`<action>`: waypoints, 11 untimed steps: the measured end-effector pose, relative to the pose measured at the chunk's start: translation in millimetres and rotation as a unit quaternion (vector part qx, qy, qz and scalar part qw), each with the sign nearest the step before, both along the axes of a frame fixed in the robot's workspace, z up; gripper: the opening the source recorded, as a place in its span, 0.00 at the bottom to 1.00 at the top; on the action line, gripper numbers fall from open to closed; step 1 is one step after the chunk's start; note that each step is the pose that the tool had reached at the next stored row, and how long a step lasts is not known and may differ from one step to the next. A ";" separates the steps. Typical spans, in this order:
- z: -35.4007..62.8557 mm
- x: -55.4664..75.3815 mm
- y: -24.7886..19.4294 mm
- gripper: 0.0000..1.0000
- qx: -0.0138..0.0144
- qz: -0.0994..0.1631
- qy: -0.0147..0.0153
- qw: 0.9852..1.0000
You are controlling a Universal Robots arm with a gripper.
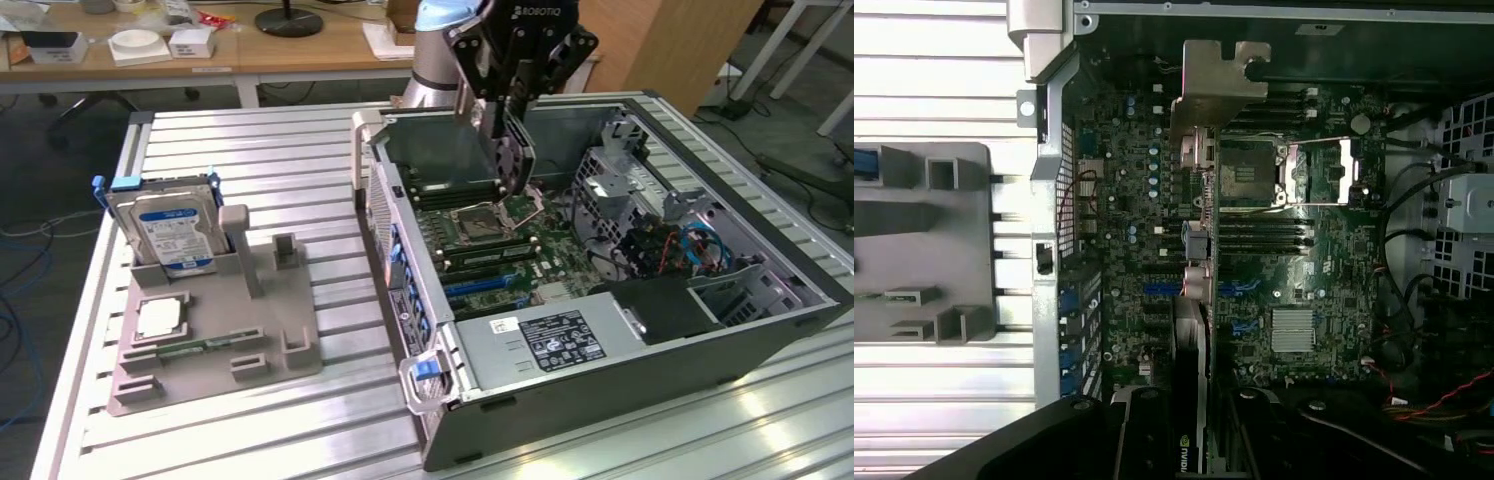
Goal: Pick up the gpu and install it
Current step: 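Pick up the gpu and move the gpu toward the slot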
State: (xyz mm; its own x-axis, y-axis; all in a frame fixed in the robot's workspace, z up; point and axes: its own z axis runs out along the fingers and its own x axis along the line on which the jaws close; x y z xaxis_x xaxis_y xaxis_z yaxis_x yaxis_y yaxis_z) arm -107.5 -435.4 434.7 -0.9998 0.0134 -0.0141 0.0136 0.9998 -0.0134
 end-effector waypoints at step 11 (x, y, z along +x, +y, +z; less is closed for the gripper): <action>-0.5 13.8 0.0 0.26 0.000 0.000 0.000 1.000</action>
State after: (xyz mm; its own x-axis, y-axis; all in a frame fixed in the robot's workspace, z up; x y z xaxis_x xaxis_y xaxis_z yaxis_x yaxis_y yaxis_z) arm -93.7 -435.4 434.3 -0.9998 0.0134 -0.0140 0.0136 0.9998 -0.0134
